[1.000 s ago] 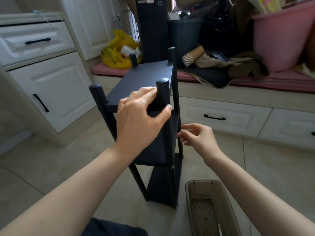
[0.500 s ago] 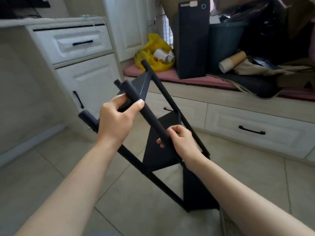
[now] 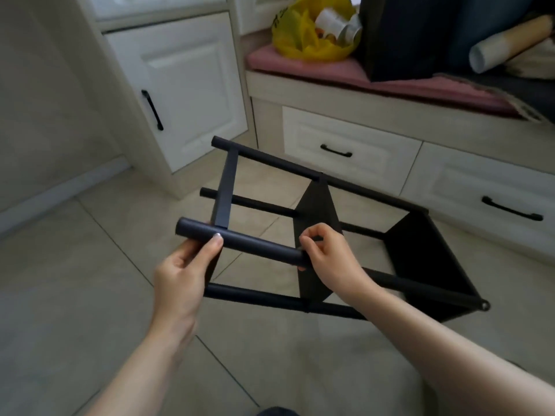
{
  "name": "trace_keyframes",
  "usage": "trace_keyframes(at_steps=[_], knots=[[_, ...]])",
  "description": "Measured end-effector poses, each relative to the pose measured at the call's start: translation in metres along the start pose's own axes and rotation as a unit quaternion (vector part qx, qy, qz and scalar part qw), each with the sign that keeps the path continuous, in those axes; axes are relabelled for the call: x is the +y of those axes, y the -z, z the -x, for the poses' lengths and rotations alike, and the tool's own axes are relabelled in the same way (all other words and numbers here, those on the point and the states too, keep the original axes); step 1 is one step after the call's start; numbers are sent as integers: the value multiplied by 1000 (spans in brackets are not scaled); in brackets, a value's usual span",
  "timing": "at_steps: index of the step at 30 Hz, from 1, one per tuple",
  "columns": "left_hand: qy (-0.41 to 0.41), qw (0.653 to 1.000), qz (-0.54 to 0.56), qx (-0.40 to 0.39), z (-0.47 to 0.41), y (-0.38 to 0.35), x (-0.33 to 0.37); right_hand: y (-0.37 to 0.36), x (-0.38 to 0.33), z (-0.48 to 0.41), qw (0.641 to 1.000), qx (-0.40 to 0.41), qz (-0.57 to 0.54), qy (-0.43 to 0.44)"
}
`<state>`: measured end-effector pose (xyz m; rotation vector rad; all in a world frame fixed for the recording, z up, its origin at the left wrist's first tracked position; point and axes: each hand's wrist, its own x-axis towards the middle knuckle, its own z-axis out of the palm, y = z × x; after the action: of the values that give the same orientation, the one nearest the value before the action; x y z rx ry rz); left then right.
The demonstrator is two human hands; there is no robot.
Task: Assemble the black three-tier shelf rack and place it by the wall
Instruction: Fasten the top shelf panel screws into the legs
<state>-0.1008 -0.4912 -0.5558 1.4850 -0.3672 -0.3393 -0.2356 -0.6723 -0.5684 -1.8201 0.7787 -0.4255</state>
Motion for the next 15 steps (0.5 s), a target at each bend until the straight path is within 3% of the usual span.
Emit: trace_keyframes(at_steps=[10, 15], knots=[[171, 976, 132, 18, 44, -22, -99, 11, 76, 8, 994, -26, 78, -77], [213, 964, 158, 0, 63, -22, -134, 19, 104, 16, 986, -56, 112, -109]])
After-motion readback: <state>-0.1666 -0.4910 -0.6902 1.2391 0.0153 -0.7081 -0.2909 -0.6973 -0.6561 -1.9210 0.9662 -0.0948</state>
